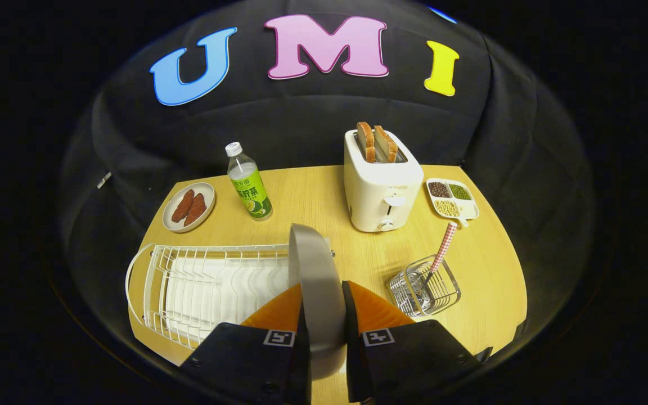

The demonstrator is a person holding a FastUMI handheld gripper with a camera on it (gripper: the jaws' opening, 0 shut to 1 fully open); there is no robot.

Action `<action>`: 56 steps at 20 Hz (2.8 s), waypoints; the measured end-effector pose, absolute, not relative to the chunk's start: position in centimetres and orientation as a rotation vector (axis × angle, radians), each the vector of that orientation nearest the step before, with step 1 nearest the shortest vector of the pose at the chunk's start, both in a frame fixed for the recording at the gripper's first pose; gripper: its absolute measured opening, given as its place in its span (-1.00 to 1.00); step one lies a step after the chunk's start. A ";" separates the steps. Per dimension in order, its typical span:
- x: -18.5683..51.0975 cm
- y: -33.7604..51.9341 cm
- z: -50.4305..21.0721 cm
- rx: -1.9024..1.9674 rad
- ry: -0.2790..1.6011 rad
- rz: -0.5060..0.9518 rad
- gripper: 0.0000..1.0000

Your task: Take the plate from the dish rack, then take the spoon from the basket and place it into the plate.

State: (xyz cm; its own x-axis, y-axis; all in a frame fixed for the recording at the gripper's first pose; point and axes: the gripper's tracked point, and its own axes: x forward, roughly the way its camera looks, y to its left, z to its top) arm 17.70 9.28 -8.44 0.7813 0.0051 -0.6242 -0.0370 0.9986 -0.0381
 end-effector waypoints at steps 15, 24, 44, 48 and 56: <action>19.0 8.6 -6.9 -0.136 0.688 -0.058 -0.43; 17.9 7.8 -4.7 -0.061 0.664 -0.013 -0.53; -2.1 -3.2 -9.5 0.259 0.775 0.197 -0.53; -3.4 -5.3 -13.8 0.276 0.834 0.191 -0.53; -0.1 -7.1 -20.5 0.312 0.942 0.206 -0.52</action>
State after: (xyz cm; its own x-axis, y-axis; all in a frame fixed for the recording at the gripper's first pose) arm -0.07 -7.07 -20.49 0.5734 0.3076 -0.7593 -0.0378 0.9358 0.3506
